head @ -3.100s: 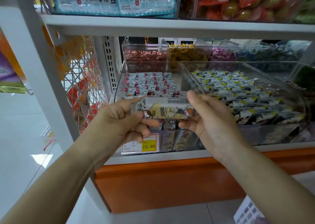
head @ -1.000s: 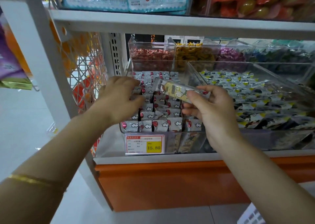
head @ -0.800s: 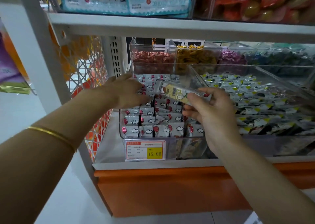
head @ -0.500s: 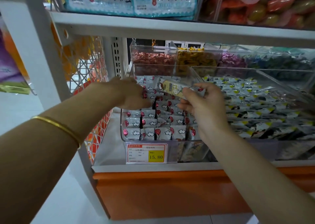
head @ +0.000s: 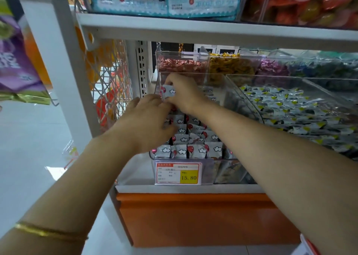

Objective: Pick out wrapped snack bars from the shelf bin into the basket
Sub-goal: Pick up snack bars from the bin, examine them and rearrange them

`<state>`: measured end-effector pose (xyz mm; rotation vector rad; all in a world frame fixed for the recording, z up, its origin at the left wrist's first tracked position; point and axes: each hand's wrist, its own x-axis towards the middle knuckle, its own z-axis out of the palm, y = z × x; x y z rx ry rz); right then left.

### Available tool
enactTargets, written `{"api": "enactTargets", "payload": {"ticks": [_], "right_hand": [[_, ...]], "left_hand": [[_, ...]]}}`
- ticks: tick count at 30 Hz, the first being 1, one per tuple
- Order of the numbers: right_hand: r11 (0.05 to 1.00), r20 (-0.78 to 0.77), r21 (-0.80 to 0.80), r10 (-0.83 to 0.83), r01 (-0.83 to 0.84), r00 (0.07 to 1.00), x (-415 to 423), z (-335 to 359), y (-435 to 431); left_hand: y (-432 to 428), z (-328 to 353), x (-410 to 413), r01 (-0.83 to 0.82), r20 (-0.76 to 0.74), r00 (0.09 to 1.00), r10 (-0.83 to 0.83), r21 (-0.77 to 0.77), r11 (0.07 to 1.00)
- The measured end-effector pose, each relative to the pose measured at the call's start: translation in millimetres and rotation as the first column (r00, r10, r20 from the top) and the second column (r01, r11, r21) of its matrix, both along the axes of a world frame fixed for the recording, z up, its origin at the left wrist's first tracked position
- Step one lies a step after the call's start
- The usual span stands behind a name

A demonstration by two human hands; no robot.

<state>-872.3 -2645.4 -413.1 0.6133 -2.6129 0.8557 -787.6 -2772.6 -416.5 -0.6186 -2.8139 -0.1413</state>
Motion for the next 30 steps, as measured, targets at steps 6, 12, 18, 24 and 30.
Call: {"api": "enactTargets", "payload": {"ticks": [6, 12, 18, 24, 30], "right_hand": [[0.991, -0.013, 0.134, -0.025, 0.027, 1.0, -2, -4, 4], [0.912, 0.055, 0.406, -0.092, 0.062, 0.994, -11, -11, 0], [0.971, -0.089, 0.206, -0.102, 0.119, 0.991, -28, 1, -6], [0.884, -0.142, 0.435, -0.124, 0.174, 0.982, -36, -5, -17], [0.994, -0.041, -0.044, -0.105, 0.103, 0.994, -31, 9, -10]], "left_hand": [[-16, -30, 23, -0.08, 0.061, 0.996, 0.06, 0.416, 0.906], [-18, -42, 21, -0.114, 0.196, 0.98, 0.034, 0.418, 0.901], [-21, -39, 19, -0.073, 0.2, 0.979, -0.029, 0.485, 0.871], [-21, -43, 15, -0.061, 0.197, 0.98, -0.04, 0.478, 0.876], [-21, -43, 16, -0.066, 0.217, 0.975, -0.052, 0.503, 0.862]]}}
